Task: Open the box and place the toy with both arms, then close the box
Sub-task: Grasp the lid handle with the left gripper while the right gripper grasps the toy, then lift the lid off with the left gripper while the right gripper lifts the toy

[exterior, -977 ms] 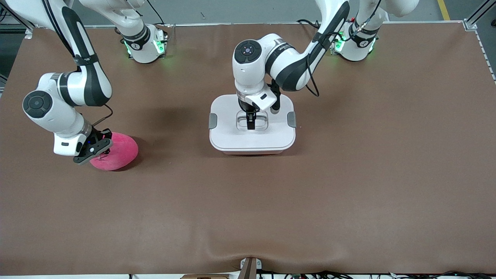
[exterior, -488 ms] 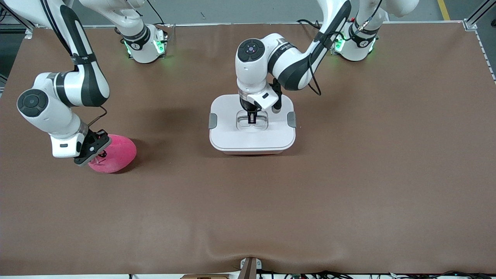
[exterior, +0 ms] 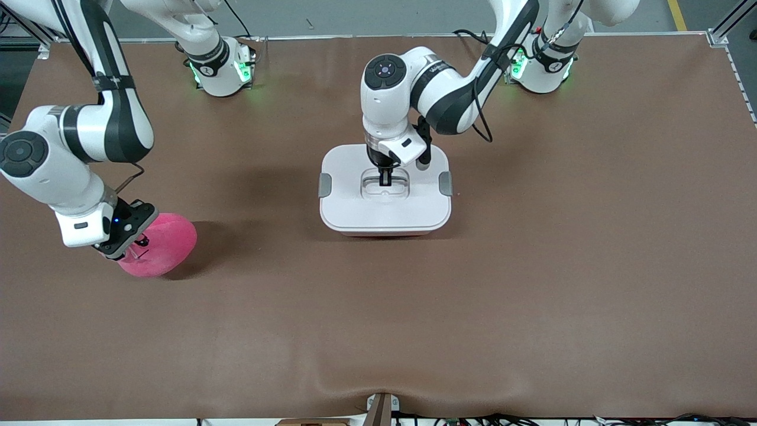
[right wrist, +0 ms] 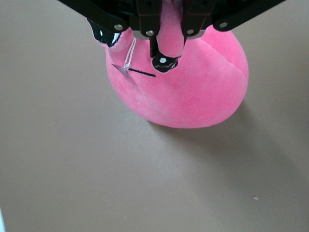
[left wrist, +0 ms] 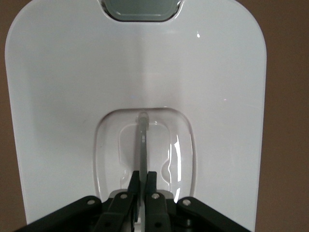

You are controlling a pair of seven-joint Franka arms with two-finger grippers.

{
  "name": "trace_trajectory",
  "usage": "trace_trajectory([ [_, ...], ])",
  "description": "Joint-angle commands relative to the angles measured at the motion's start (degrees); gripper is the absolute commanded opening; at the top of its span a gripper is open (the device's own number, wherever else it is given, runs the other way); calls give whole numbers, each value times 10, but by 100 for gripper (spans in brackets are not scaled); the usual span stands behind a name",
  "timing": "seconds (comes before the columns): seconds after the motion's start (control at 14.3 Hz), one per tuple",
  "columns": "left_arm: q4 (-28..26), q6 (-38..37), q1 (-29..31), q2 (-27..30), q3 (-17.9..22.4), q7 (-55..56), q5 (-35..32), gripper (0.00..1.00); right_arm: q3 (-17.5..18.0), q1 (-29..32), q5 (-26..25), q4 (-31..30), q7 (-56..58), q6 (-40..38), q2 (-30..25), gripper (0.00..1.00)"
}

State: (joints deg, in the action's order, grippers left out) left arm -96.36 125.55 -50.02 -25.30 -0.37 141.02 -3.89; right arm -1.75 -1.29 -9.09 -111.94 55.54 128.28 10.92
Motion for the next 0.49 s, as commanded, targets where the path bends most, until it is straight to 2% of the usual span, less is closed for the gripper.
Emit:
trace_trajectory([
  [0.0,-23,5,-1,25,3,9,-13,0,3,-27,-17,42,15,-43,-5,0],
  [0.28,-22,0,-2,38,3,9,-13,0,3,-91,-63,91,14,-111,-5,0],
  [0.42,-22,0,-2,46,3,10,-13,0,3,-106,-66,111,18,-149,-5,0],
])
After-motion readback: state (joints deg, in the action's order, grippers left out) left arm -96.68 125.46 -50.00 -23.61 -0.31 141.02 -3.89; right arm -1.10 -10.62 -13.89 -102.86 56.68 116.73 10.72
